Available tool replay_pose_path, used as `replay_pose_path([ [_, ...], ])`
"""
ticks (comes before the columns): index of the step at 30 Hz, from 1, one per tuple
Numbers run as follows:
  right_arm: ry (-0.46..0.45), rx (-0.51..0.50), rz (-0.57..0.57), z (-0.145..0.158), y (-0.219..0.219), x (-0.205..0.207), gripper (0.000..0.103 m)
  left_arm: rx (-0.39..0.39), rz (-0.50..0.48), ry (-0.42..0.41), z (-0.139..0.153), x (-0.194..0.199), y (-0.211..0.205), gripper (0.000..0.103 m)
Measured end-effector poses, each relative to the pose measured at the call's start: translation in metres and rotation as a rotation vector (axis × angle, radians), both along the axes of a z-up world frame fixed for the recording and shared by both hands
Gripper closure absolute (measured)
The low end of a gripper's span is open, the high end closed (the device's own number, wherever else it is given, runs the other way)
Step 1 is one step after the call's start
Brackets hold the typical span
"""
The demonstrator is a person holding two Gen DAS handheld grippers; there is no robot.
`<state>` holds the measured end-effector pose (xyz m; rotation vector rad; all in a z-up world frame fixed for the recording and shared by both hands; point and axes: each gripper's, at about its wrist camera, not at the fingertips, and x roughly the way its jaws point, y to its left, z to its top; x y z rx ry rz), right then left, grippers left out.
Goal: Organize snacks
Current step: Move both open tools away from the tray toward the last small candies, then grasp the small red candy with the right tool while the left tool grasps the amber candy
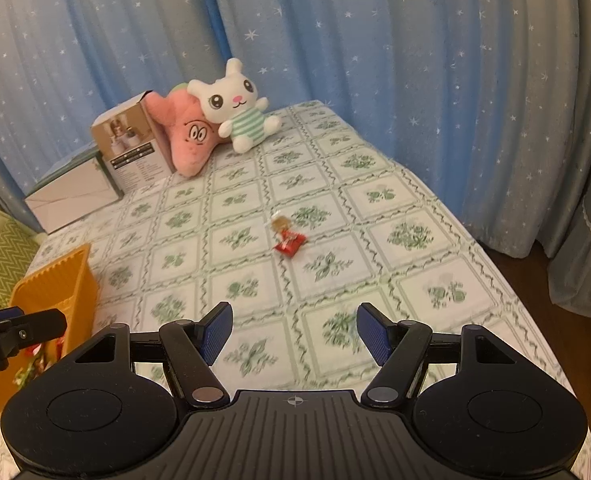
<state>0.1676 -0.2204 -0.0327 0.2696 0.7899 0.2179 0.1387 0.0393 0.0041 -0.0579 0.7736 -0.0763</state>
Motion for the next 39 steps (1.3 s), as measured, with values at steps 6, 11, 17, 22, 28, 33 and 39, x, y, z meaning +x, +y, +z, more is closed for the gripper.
replay_pose_path([
  [6, -0.022, 0.002, 0.002, -0.014, 0.000, 0.033, 0.034, -0.003, -0.002, 0.001, -0.013, 0.036, -0.005, 0.019],
  [11, -0.023, 0.003, 0.009, -0.033, 0.007, 0.064, 0.034, -0.001, -0.006, 0.008, -0.029, 0.067, -0.008, 0.019],
  [17, -0.027, 0.009, 0.020, -0.057, 0.021, 0.097, 0.035, 0.000, -0.017, 0.013, -0.047, 0.098, -0.010, 0.019],
  [22, -0.030, -0.001, 0.045, -0.072, 0.033, 0.123, 0.051, -0.008, 0.003, 0.018, -0.059, 0.119, -0.005, 0.019],
  [28, -0.012, -0.037, 0.070, -0.091, 0.045, 0.150, 0.060, -0.035, 0.024, 0.027, -0.070, 0.136, -0.001, 0.019],
  [33, 0.007, -0.080, 0.087, -0.103, 0.056, 0.160, 0.068, -0.043, 0.020, 0.028, -0.074, 0.143, -0.003, 0.019],
  [39, 0.009, -0.102, 0.096, -0.107, 0.056, 0.160, 0.080, -0.056, 0.021, 0.034, -0.078, 0.147, -0.006, 0.019],
])
